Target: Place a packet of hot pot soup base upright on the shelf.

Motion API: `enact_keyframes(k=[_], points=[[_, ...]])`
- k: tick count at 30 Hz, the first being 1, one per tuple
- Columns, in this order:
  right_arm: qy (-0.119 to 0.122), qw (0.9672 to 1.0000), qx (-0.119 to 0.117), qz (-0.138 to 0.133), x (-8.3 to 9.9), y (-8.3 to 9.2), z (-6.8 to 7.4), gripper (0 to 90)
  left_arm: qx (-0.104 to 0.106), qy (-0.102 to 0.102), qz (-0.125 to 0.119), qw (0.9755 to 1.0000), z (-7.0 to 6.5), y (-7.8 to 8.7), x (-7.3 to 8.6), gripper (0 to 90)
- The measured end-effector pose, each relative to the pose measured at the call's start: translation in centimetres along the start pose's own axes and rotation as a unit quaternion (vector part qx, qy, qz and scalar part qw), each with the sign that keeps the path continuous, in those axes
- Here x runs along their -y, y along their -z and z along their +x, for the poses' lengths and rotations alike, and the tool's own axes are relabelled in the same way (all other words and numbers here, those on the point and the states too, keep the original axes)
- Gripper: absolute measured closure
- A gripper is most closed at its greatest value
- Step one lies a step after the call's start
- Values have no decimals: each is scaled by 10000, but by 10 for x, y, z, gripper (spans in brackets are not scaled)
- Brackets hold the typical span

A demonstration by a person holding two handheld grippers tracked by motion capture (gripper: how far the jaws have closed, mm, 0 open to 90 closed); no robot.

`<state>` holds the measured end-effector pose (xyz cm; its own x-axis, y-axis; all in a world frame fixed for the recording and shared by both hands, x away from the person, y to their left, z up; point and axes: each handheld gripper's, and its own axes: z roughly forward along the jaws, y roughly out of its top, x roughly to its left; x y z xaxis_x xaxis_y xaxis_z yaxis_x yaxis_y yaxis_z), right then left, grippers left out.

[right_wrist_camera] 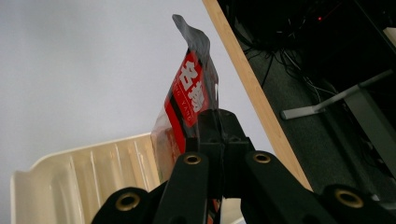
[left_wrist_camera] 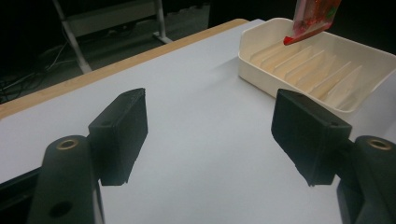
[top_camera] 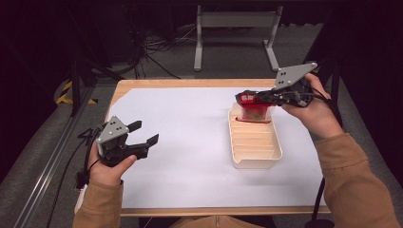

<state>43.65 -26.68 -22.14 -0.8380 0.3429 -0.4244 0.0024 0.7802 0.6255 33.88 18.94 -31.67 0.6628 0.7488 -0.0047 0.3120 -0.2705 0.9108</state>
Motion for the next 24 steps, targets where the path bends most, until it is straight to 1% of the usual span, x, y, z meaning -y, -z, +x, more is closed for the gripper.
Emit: enact_keyframes(k=[2,4,13,17,24], points=[[-1,10000,-11,52,1,-1,0,890,0,-1,-2,10000,0,0,0,281],[0,10000,-35,78,3,-2,0,890,6,44,1,10000,0,0,1,281],[2,9996,-188,212,7,-9,2,889,10,52,24,10000,1,-1,1,281],[-19,9994,-256,228,10,-14,3,889,4,36,25,10000,2,-1,1,280],[-29,9990,-365,269,15,-22,5,889,7,72,35,10000,2,-2,2,279]])
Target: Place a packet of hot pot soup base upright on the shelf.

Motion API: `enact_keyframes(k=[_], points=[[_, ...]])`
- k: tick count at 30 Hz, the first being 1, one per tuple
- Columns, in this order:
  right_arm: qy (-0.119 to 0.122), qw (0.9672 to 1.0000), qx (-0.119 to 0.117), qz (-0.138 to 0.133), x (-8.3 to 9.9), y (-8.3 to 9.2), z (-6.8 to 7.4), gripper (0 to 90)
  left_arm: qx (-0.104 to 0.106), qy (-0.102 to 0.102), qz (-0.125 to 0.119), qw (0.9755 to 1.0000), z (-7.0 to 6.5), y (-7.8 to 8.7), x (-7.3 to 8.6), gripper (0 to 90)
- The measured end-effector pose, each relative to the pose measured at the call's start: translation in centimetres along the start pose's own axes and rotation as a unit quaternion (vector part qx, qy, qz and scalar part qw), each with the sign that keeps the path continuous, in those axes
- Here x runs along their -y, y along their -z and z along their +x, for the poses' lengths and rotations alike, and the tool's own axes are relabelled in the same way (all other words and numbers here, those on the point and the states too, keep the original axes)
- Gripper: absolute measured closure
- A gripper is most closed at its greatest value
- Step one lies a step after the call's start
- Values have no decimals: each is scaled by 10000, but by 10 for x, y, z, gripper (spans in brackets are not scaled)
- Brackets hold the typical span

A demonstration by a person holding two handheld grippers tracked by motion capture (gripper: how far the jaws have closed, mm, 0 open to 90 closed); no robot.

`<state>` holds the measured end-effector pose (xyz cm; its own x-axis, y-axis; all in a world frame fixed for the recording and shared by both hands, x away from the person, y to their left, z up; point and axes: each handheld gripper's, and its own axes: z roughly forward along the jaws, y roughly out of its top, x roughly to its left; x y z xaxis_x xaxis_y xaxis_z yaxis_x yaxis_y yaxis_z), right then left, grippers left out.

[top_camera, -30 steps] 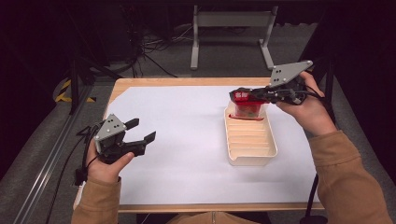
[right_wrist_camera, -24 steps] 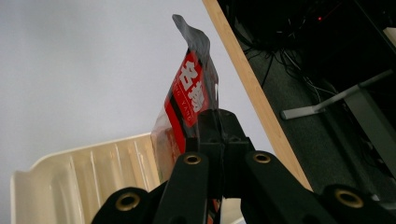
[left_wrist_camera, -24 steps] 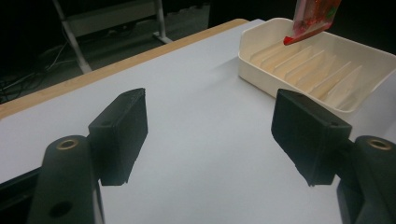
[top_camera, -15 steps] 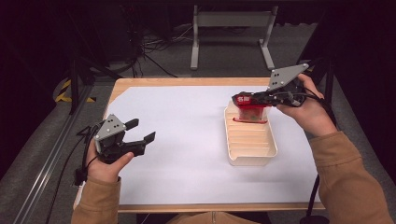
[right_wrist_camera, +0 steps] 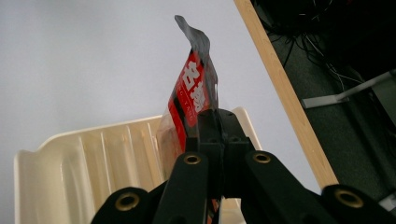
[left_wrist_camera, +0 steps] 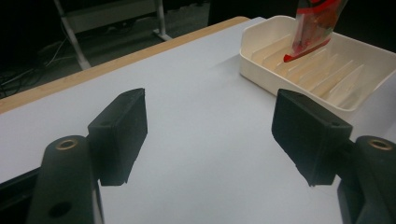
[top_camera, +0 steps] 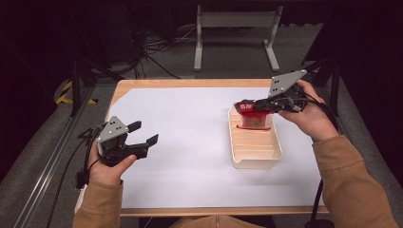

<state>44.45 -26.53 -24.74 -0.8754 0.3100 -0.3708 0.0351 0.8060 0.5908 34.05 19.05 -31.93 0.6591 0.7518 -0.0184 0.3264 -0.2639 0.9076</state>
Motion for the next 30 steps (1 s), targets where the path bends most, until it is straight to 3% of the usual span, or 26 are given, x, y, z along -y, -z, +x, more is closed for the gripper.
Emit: enact_keyframes(k=[30], points=[[-61,9996,-245,105,18,-28,6,885,22,35,55,10000,2,-2,2,275]])
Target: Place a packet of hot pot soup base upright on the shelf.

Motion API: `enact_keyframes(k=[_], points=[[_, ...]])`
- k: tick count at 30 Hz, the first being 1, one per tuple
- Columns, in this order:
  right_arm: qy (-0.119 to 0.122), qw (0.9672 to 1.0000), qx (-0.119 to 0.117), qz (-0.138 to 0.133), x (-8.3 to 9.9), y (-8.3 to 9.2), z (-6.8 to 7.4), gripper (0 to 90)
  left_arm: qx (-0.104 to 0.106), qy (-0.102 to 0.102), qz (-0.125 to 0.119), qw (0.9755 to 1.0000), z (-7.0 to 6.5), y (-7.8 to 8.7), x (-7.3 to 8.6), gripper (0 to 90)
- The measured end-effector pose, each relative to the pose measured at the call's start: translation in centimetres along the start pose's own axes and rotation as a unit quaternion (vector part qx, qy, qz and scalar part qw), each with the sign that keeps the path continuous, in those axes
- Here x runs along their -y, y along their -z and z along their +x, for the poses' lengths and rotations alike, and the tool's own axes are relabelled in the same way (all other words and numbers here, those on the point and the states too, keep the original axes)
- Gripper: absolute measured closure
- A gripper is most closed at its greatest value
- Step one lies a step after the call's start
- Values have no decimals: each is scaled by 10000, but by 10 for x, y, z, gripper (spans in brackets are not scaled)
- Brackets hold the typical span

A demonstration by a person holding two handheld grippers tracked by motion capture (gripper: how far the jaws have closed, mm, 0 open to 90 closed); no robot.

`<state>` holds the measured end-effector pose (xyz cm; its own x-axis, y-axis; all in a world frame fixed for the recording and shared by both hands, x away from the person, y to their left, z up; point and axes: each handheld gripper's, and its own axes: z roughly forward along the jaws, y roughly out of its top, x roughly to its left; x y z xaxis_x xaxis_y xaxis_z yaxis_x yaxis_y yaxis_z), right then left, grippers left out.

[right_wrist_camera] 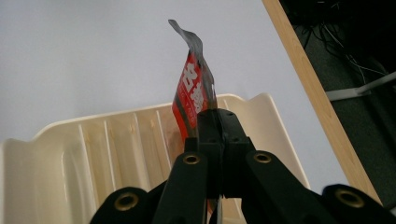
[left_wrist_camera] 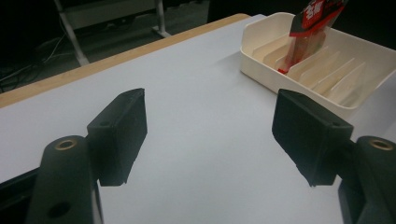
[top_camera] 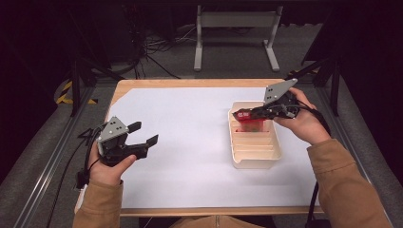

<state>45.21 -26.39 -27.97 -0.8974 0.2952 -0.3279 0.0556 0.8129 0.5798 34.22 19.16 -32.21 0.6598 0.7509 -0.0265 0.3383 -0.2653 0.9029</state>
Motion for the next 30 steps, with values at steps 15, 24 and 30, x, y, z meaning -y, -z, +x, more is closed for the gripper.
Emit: enact_keyframes(k=[15,24,30], points=[[-188,9997,-92,80,17,-15,2,878,7,4,23,10000,1,-2,1,272],[-310,9994,-119,105,27,-16,1,873,21,27,41,10000,1,-3,2,269],[-377,9992,-101,118,31,-15,1,872,22,29,62,10000,2,-5,2,267]])
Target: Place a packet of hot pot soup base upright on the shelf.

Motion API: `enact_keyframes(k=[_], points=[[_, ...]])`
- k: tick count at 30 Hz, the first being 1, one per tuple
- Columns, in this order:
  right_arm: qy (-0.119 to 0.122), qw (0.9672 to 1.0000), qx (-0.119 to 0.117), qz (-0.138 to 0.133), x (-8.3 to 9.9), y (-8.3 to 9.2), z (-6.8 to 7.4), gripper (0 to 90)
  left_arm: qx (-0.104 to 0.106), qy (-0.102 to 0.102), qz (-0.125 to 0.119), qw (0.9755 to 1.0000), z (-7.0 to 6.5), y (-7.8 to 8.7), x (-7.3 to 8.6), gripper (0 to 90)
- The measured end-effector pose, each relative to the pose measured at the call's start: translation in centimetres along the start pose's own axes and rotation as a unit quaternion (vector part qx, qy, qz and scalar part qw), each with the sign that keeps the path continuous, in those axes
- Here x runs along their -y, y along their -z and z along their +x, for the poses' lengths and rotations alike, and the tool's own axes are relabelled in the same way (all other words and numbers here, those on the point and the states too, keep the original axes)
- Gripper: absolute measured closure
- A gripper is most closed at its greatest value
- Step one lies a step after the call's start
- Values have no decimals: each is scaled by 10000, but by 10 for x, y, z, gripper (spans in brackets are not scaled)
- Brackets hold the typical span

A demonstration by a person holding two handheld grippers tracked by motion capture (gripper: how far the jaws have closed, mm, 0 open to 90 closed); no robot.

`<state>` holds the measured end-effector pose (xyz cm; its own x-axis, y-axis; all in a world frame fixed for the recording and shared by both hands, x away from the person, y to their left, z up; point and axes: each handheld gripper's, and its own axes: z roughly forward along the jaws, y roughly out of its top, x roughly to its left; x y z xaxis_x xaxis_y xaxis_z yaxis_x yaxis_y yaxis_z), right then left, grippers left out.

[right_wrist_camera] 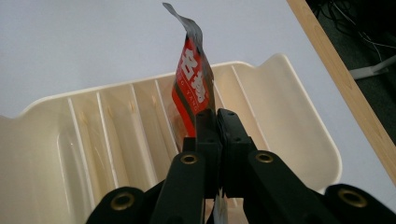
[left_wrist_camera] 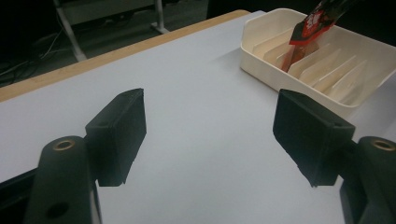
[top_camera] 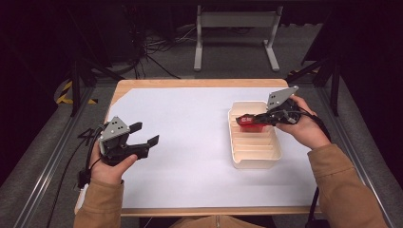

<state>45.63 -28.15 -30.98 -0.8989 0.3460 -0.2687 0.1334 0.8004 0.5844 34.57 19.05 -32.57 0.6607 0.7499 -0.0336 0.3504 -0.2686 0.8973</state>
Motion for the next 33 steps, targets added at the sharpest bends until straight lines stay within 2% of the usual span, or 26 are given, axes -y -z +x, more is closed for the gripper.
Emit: enact_keyframes(k=[6,9,11,13,17,20,24,33], points=[[-37,10000,-6,-9,1,0,0,864,11,15,-4,10000,1,-1,0,267],[-94,9999,7,-41,1,1,0,832,10,20,10,10000,1,-1,0,267],[-202,9997,12,-146,0,3,1,748,9,29,10,10000,1,-1,1,266],[-413,9986,42,-338,-1,5,2,613,2,27,-9,10000,2,-1,1,262],[-538,9969,132,-557,-4,12,4,511,4,52,-5,10000,3,-1,1,255],[-693,9941,138,-824,-7,20,5,446,-14,54,-8,10000,4,0,2,250],[-823,9903,160,-1107,-8,31,6,411,-19,101,-20,9999,7,2,4,244],[-1070,9844,212,-1379,-4,46,6,381,-15,140,-39,9999,11,4,6,233]])
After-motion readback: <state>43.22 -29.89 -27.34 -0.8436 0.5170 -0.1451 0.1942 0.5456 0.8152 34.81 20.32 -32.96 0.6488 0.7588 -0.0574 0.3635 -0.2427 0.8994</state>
